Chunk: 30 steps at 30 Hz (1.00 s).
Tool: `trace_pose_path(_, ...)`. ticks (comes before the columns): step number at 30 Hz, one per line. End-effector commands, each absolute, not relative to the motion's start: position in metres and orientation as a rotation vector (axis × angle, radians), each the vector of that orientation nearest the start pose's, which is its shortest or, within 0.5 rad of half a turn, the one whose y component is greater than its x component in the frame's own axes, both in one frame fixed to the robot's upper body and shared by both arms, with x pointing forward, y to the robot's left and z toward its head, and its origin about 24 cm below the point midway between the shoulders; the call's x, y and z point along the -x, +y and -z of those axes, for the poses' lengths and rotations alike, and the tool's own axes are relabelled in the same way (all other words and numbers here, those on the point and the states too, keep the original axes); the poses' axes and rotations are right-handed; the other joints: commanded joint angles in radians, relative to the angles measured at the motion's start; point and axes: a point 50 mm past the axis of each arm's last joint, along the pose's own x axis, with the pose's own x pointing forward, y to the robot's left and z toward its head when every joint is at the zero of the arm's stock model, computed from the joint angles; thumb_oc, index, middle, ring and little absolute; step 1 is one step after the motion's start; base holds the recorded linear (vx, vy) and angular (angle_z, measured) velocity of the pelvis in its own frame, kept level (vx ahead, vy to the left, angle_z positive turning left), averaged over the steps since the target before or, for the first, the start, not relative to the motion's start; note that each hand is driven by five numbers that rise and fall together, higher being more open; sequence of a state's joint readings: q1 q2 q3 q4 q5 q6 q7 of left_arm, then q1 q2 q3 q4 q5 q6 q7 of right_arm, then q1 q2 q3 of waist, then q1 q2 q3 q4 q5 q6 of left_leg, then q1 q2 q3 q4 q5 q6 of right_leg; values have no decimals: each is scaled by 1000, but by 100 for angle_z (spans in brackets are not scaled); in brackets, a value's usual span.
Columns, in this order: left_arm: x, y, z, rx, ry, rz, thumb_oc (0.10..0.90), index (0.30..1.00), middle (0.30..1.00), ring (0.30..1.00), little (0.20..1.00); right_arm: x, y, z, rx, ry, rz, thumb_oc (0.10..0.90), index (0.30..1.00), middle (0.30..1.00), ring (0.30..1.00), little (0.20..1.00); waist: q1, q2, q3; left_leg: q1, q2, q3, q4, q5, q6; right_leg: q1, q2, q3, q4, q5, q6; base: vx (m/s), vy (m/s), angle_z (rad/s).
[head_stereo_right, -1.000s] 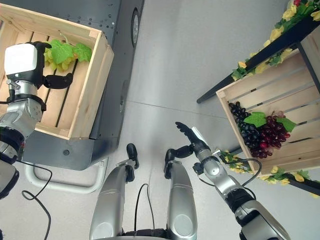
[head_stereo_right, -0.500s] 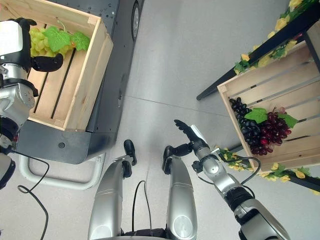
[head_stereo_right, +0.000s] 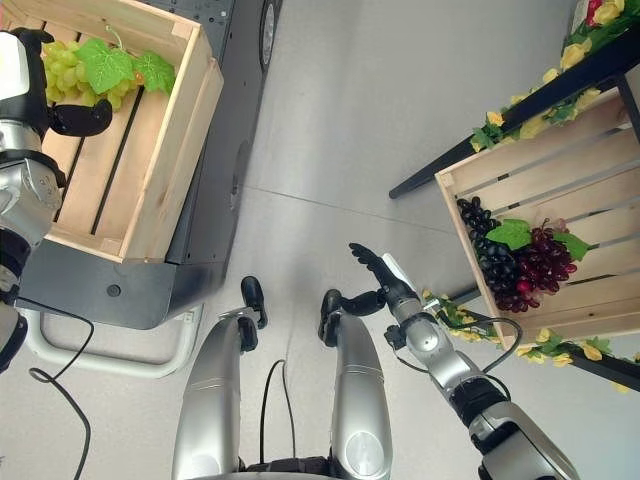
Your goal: Pick up the fruits from the basket on one side to the basket on the other side
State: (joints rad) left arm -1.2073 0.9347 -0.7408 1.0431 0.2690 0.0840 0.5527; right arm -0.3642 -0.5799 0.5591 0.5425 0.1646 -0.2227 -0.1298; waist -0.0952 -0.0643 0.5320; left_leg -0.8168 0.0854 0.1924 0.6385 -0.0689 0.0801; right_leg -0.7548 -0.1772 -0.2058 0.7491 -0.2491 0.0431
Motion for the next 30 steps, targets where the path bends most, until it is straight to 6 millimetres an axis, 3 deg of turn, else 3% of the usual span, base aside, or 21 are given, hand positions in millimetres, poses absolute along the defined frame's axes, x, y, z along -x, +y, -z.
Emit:
trace_pose_path(1,-341,355,-350,-1457,-345,-1033,800,900,900,900,900,-297,-203,-38,562,-13,-184,800,900,900,900,900,2,0,-12,146,-13,55,-22,-188,-17,42,45,26,-79,58,16,24,38,0)
trace_pose_path(7,-339,358,-359,-1403,-297,-1036,800,900,900,900,900,-291,-209,-37,589,-20,-173,800,900,900,900,900,-9,-3,-12,125,-22,58,-39,-179,-14,25,49,25,-113,80,26,9,54,0)
trace_pose_path(14,-345,358,-356,-1366,-228,-940,800,900,900,900,900,-293,-207,-46,583,-54,-157,800,900,900,900,900,-15,-21,-12,98,-19,57,-50,-175,-15,-1,56,22,-133,102,33,-11,6,0)
trace_pose_path(22,-354,368,-319,-1329,45,-746,800,900,900,900,900,-294,-207,-51,623,-90,-165,800,900,900,900,900,-23,-32,-12,112,-22,57,-67,-172,-12,6,65,24,-145,115,39,-40,5,1)
trace_pose_path(23,-354,370,-315,-1333,75,-720,629,644,644,644,644,-295,-208,-54,627,-99,-165,800,900,900,900,900,-25,-34,-12,118,-21,59,-70,-169,-13,16,67,22,-154,116,38,-47,-12,-1)
trace_pose_path(24,-354,371,-314,-1333,79,-716,571,556,556,556,556,-296,-208,-55,626,-99,-165,800,900,900,900,900,-26,-35,-12,121,-21,59,-71,-169,-13,19,67,22,-156,118,38,-44,-16,-2)
trace_pose_path(25,-353,372,-313,-1333,82,-712,400,300,300,300,300,-297,-209,-56,625,-103,-164,800,900,900,900,900,-26,-35,-12,128,-21,59,-74,-168,-14,26,68,23,-159,119,37,-17,-9,-3)
trace_pose_path(30,-349,378,-319,-1326,66,-735,400,300,300,300,300,-297,-210,-59,626,-121,-165,800,900,900,900,900,-29,-34,-12,163,-22,60,-84,-169,-14,55,67,27,-163,123,36,-25,-18,-3)
